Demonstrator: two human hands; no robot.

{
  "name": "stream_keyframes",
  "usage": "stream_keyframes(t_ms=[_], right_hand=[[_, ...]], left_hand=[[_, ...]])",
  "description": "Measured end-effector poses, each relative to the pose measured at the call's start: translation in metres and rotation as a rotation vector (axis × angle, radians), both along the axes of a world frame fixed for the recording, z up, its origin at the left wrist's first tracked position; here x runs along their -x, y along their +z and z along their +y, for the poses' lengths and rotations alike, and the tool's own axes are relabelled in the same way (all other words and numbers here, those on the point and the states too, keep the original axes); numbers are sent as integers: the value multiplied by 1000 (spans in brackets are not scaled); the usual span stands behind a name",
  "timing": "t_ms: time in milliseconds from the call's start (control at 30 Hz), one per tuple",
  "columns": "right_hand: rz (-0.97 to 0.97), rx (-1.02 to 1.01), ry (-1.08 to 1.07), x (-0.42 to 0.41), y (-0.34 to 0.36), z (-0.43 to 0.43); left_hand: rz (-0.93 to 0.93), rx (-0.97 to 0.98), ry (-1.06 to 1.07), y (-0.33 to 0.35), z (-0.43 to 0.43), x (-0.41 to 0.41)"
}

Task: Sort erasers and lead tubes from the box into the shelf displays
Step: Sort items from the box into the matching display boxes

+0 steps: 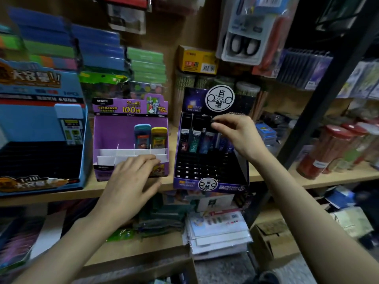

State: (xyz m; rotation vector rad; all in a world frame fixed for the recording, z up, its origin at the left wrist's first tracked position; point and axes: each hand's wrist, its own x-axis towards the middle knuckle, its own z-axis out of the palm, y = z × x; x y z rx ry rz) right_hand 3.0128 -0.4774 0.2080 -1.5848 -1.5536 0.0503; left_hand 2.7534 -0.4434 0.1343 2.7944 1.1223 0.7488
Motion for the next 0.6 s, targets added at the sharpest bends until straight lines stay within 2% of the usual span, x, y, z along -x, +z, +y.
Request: stream_keyframes(t_ms=[133, 300, 433, 600], right_hand=[[-5, -31, -60, 3, -4, 10], [-242, -141, -189, 13, -19, 22], [-359, -103, -281, 15, -9, 16], [-419, 11, -102, 36, 0, -28]], left_hand=[[7, -8, -22, -3, -2, 3], [-21, 9, -41, -5, 4, 5], [-51, 26, -69, -2, 1, 7], [-77, -81, -180, 7, -18, 26]])
